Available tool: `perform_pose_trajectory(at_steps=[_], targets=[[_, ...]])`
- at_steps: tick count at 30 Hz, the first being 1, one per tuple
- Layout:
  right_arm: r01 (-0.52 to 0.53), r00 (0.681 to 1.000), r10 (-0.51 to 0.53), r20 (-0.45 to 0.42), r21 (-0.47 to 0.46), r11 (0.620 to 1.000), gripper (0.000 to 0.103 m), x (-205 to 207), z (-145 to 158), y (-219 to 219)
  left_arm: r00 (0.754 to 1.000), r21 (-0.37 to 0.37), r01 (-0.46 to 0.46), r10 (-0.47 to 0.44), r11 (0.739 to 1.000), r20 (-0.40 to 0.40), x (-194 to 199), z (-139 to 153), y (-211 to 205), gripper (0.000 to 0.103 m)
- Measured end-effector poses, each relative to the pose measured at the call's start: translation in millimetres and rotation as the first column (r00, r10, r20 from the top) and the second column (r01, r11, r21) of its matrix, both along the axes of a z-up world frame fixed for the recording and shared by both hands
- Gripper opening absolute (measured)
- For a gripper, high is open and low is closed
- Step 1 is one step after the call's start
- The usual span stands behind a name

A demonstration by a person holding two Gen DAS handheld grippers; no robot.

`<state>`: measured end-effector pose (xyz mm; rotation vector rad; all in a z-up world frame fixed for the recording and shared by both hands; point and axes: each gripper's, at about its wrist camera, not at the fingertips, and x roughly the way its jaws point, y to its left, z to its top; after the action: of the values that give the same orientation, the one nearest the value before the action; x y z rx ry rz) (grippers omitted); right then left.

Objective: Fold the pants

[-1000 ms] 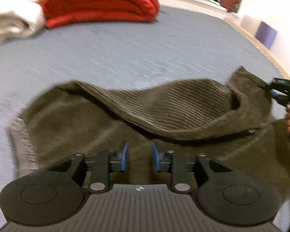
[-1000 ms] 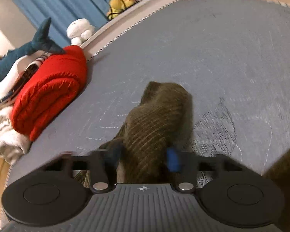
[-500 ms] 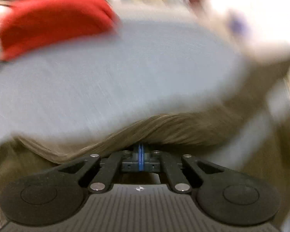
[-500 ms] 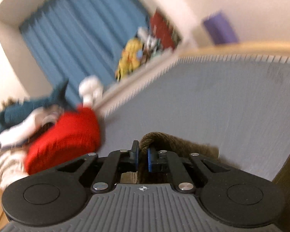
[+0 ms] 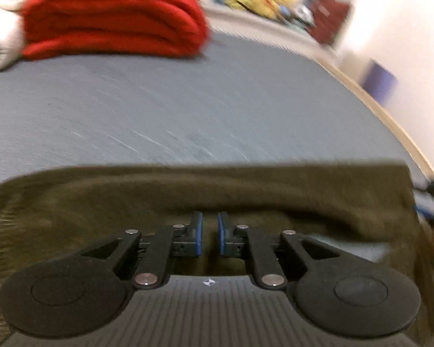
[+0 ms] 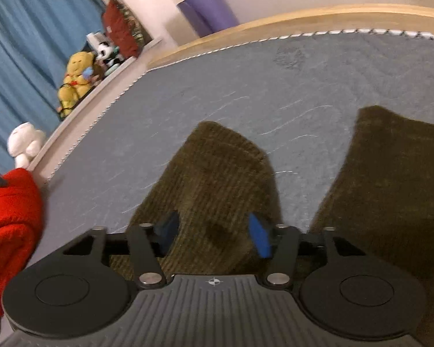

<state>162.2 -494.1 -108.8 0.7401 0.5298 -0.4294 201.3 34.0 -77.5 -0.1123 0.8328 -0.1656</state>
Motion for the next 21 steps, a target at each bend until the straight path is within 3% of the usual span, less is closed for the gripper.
perform_pose_trajectory(at_steps=[1, 3, 5, 8, 11, 13, 15, 17, 19, 21], targets=[[0.002, 1.000, -0.002, -0.007, -0.005, 1.000, 0.061, 2, 0, 0, 0.999, 0.009, 0.039, -0.039, 0.999, -0.013, 0, -5, -4, 0.019], [0.018, 1.000, -0.018, -0.015, -0.001, 1.000, 0.061, -1, 1, -1, 0.996, 0.041, 0.088, -0.087, 0.995, -0.033, 0, -14, -16, 0.041], [0.061, 0.997, -0.061, -0.036, -0.019, 0.998, 0.062, -8, 8, 1, 0.991, 0.070, 0.125, -0.122, 0.990, -0.047, 0, -23, -24, 0.052], [0.116, 0.986, -0.117, -0.118, -0.007, 0.993, 0.062, -15, 18, 12, 0.988, 0.156, 0.152, -0.144, 0.976, -0.061, 4, -37, -38, 0.055], [0.123, 0.982, -0.109, -0.153, 0.079, 0.989, 0.063, -27, 22, 31, 0.984, 0.223, 0.177, -0.166, 0.959, -0.071, 7, -47, -44, 0.055], [0.097, 0.982, -0.074, -0.176, 0.126, 0.987, 0.063, -32, 24, 52, 0.980, 0.271, 0.196, -0.187, 0.942, -0.062, 4, -51, -49, 0.051], [0.073, 0.982, -0.042, -0.182, 0.163, 0.984, 0.063, -36, 23, 73, 0.980, 0.303, 0.199, -0.190, 0.932, -0.057, 2, -51, -51, 0.026], [0.030, 0.979, 0.012, -0.205, 0.200, 0.979, 0.066, -29, 16, 86, 0.982, 0.295, 0.187, -0.180, 0.937, -0.049, 5, -45, -47, 0.017], [0.042, 0.969, 0.011, -0.248, 0.207, 0.977, 0.066, -22, 5, 88, 0.982, 0.272, 0.187, -0.184, 0.944, -0.037, 1, -30, -45, 0.015], [0.053, 0.971, -0.009, -0.238, 0.178, 0.983, 0.067, -16, 3, 86, 0.975, 0.280, 0.218, -0.224, 0.935, -0.013, -6, -17, -43, 0.013]])
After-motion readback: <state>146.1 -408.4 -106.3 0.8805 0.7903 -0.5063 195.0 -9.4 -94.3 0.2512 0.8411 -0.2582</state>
